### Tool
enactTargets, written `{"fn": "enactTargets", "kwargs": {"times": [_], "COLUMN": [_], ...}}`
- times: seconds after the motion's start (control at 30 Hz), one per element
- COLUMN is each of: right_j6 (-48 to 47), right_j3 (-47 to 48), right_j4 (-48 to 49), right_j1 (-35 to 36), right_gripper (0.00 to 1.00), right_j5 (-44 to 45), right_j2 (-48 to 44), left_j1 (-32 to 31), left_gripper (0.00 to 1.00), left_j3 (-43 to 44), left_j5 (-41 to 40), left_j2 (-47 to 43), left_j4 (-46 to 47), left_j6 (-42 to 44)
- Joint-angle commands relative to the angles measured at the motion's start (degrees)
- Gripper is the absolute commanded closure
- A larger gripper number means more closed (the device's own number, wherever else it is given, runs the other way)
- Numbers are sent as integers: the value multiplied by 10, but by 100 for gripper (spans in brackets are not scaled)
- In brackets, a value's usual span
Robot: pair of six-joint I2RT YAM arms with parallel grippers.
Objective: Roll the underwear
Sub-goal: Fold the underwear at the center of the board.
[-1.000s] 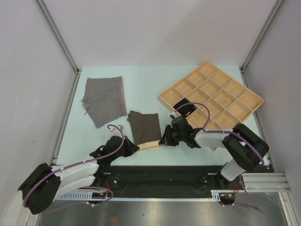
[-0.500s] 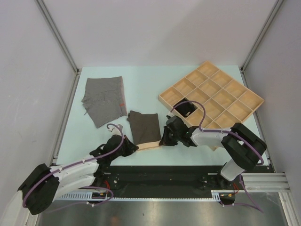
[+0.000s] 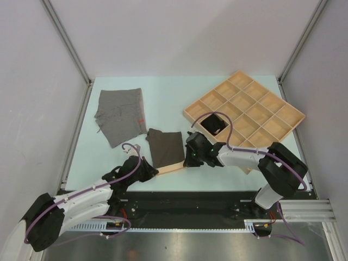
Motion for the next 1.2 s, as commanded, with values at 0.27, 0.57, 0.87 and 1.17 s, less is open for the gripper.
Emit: {"fn": "enactTargets", "kwargs": {"times": [0.27, 0.57, 0.87, 1.17], "right_j6": [-63, -66, -71, -72], "right_j3": [163, 210, 233, 253], "right_j4": [-150, -142, -80, -44], "right_j1": [62, 98, 118, 127], "right_gripper": [100, 100, 100, 100], "right_j5": [151, 130, 72, 26], "right_j2": [44, 85, 108, 146], "left_j1": [3, 3, 2, 2], "left_gripper": [100, 99, 100, 100], "left_j3": [10, 15, 16, 12], "left_j5": [-42, -42, -41, -41], "left_j2": [41, 37, 41, 36], "left_j4": [-74, -77, -68, -66], "left_j6": [33, 39, 42, 42]}}
